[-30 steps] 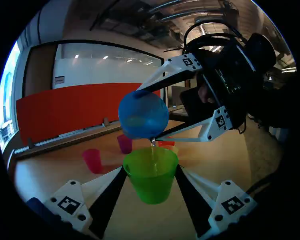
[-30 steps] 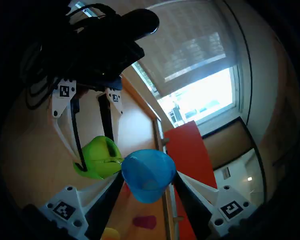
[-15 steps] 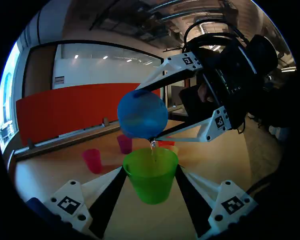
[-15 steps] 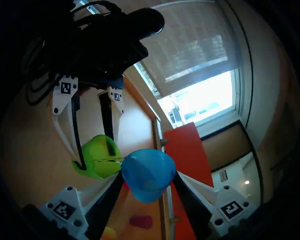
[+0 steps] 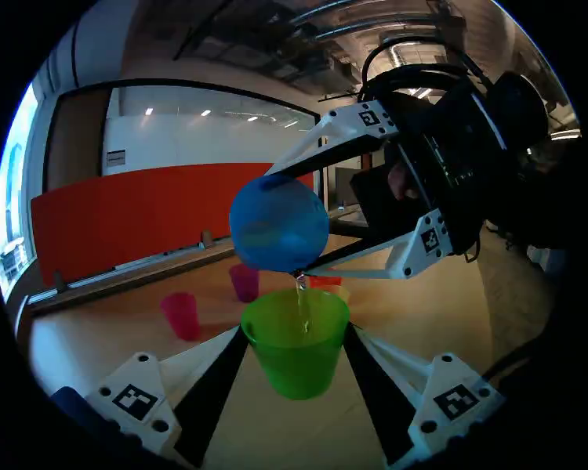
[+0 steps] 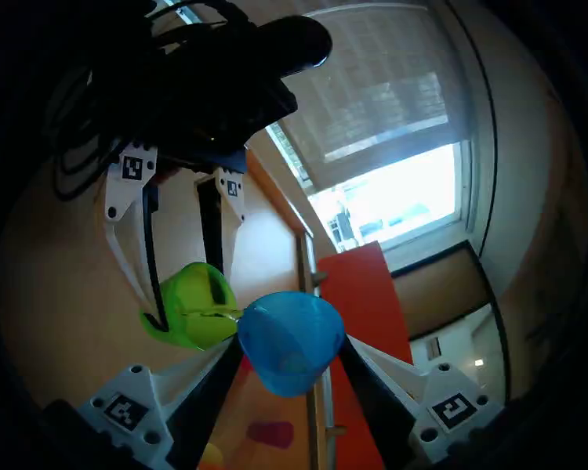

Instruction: Pour water

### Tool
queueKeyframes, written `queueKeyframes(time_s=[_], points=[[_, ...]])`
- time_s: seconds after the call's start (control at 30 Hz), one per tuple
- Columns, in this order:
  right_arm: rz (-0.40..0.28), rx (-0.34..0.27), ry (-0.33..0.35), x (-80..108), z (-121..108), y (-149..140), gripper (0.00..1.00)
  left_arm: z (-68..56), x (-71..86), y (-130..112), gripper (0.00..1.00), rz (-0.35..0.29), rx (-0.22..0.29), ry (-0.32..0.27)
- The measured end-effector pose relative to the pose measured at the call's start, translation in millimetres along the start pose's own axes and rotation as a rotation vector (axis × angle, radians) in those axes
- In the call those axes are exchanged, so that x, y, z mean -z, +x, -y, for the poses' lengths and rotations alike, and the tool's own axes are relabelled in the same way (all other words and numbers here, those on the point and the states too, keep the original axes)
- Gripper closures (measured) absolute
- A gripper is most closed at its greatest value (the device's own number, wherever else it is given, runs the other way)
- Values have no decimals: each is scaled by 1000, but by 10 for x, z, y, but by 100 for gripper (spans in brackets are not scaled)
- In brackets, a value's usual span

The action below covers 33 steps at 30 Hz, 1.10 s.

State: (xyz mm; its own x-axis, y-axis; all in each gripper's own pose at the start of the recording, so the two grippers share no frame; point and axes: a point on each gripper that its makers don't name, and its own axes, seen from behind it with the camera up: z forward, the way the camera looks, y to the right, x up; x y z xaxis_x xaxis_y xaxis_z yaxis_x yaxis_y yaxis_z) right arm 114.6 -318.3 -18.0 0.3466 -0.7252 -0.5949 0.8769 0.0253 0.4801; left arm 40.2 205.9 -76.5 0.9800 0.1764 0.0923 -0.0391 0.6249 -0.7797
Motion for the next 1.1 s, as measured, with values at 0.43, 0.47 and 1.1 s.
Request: queueKeyframes(time_s=[0.43,0.47,1.1], points=[[6,29,-7,-2,9,13,10,-6,-2,-9,14,2,-2,1],[7,33,-8,-3,7,18,10,-6,-2,-7,14,2,-3,1],[15,77,-24,12,-11,34,10,-21,-19,9,14,0,-5,-2]])
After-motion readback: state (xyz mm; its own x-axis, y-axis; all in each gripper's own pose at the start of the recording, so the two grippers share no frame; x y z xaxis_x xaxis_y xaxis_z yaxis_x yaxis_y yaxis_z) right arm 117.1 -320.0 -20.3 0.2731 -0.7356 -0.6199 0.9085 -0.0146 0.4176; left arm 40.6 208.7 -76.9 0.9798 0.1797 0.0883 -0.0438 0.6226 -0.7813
